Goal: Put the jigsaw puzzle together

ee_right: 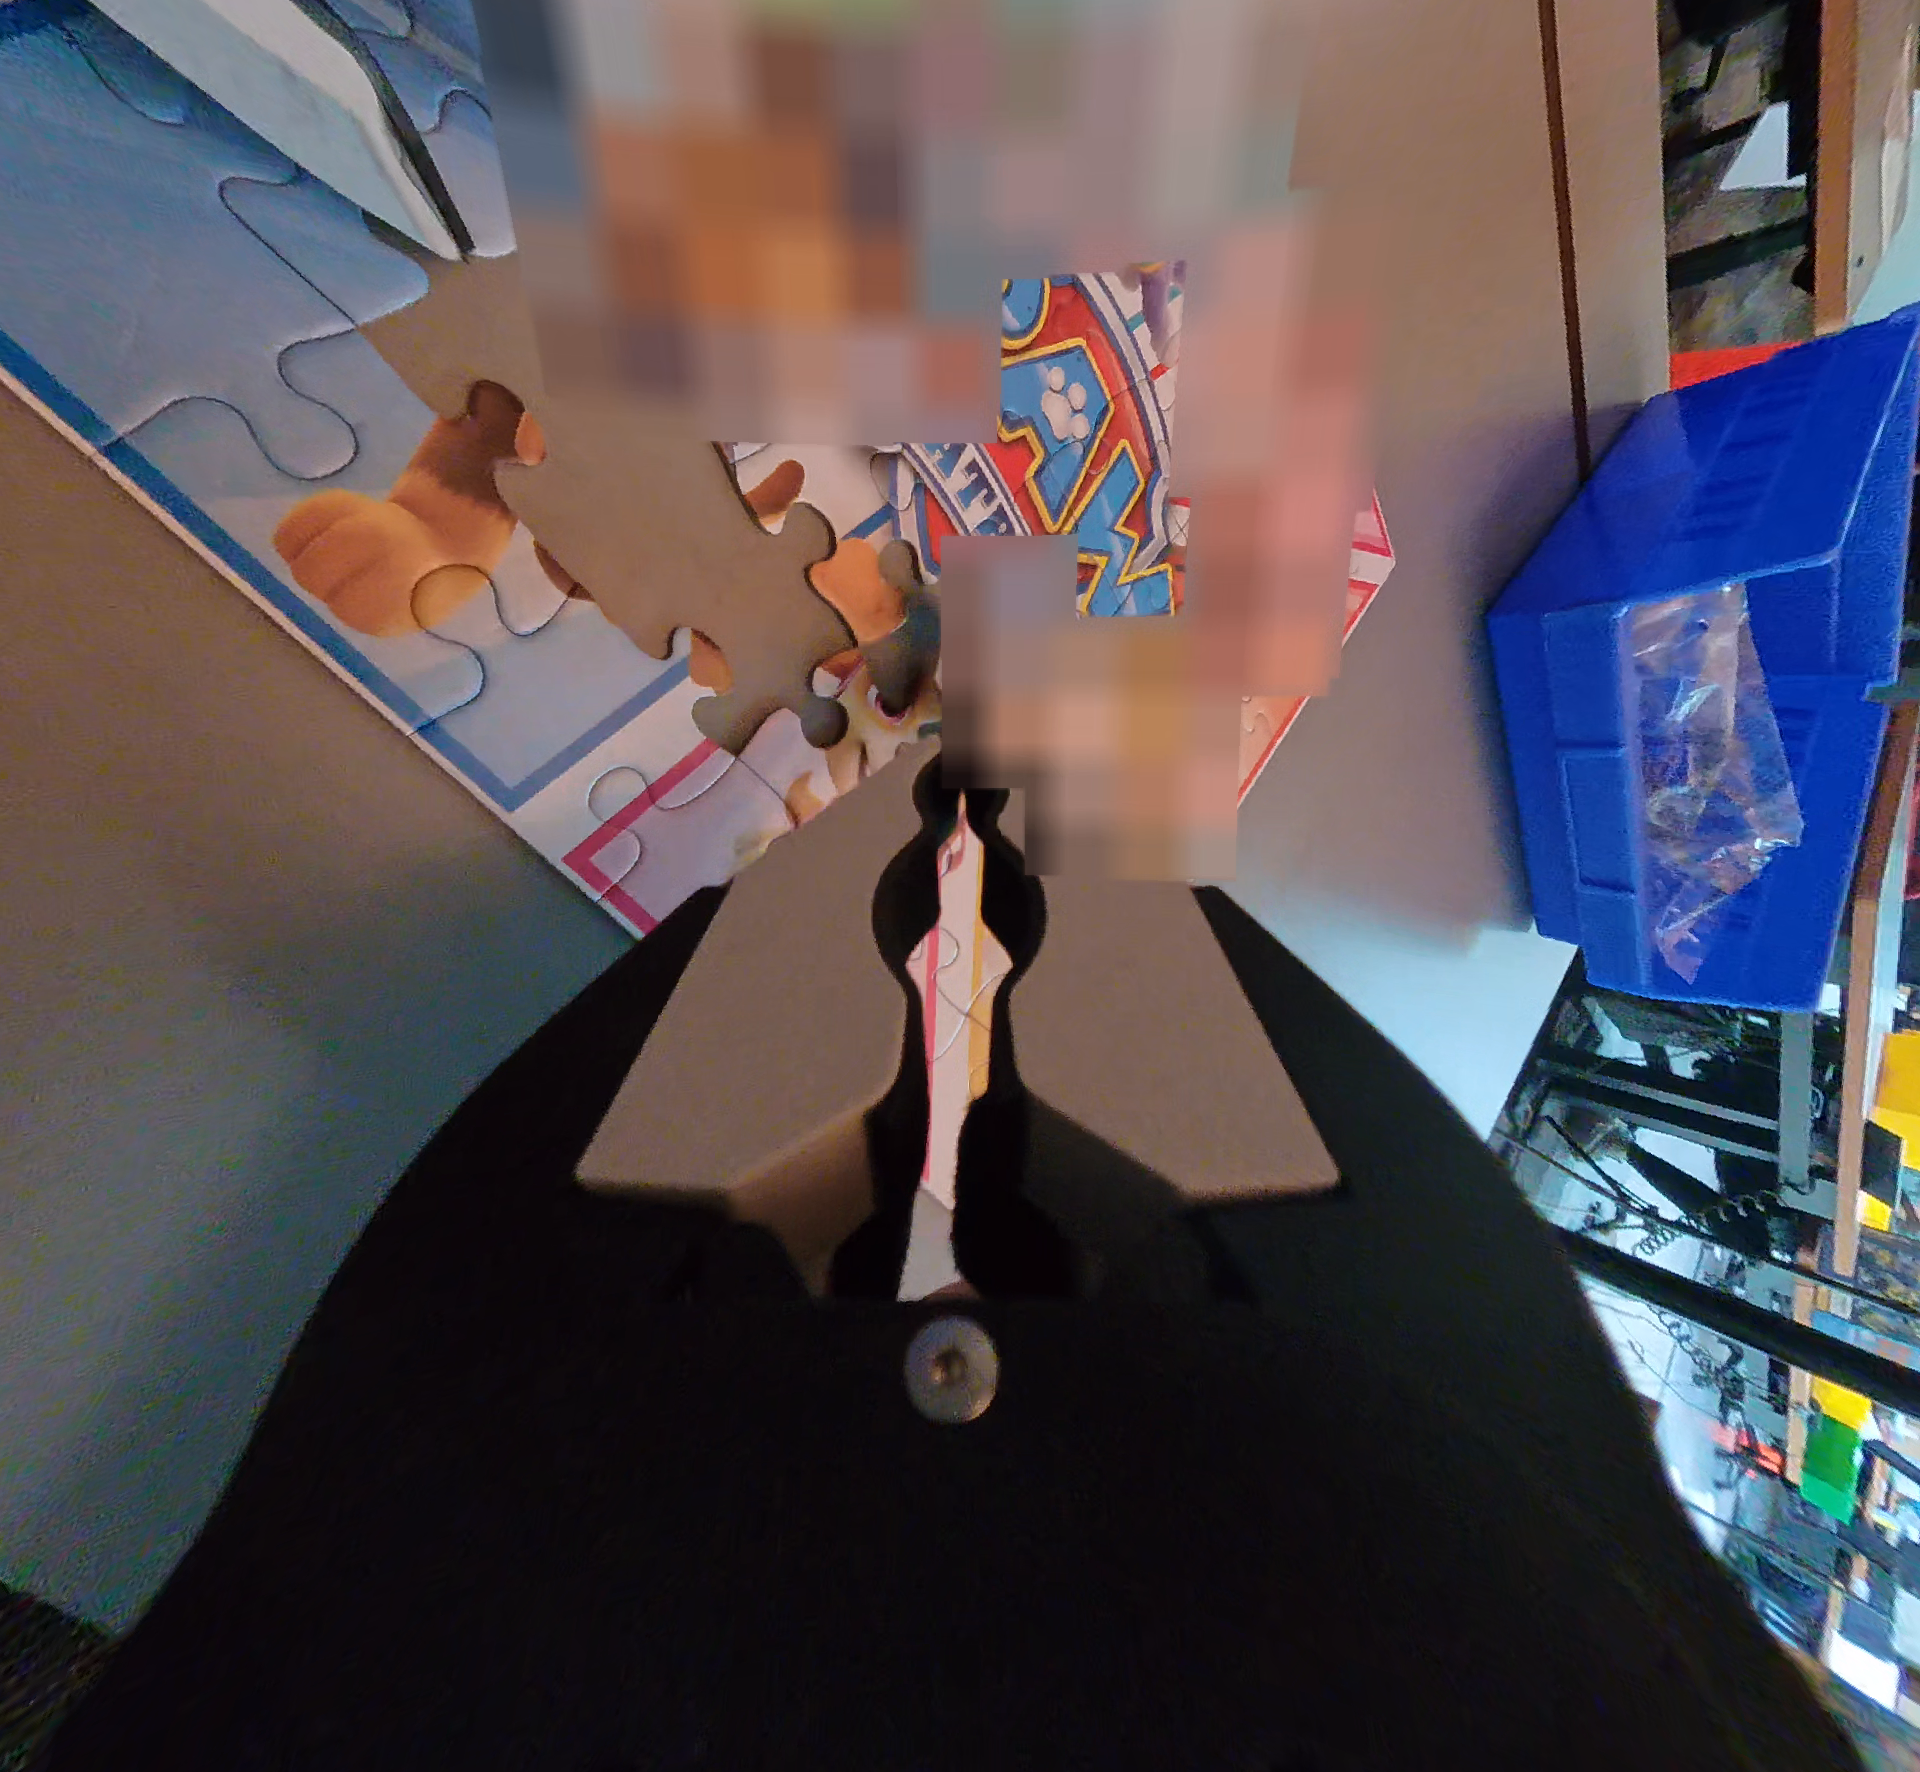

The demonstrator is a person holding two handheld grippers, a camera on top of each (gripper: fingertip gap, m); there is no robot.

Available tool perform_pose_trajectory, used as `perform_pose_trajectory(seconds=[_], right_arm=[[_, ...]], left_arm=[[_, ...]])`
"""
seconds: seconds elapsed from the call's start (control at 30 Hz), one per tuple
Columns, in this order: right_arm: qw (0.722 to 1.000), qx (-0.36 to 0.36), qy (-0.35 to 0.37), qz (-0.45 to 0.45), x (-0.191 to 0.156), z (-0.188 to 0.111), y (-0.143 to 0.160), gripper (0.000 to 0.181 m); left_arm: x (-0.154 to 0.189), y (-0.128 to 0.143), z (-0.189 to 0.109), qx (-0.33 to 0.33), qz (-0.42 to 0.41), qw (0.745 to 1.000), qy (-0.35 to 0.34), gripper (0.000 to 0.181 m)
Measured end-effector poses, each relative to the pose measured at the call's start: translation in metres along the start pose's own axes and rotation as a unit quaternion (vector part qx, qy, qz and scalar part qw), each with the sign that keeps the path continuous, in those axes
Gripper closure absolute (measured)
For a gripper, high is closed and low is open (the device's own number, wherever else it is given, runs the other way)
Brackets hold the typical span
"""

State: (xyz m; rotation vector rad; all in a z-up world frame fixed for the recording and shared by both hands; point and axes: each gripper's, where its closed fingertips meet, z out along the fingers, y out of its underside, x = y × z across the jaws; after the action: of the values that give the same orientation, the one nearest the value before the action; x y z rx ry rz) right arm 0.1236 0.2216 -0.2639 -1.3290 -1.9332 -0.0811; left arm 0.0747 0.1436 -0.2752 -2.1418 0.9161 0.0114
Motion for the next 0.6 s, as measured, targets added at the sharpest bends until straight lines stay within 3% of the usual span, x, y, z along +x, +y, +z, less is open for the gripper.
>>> perform_pose_trajectory(seconds=[0.37, 0.6], right_arm=[[0.998, -0.053, 0.029, -0.011, -0.005, 0.014, -0.002, 0.181], [0.999, -0.007, 0.02, -0.049, -0.008, 0.008, -0.007, 0.181]], left_arm=[[0.005, 0.0, 0.0, 0.003, -0.009, 1.0, 0.015, 0.171], [0.004, 0.0, 0.0, 0.003, -0.019, 1.0, 0.017, 0.168]])
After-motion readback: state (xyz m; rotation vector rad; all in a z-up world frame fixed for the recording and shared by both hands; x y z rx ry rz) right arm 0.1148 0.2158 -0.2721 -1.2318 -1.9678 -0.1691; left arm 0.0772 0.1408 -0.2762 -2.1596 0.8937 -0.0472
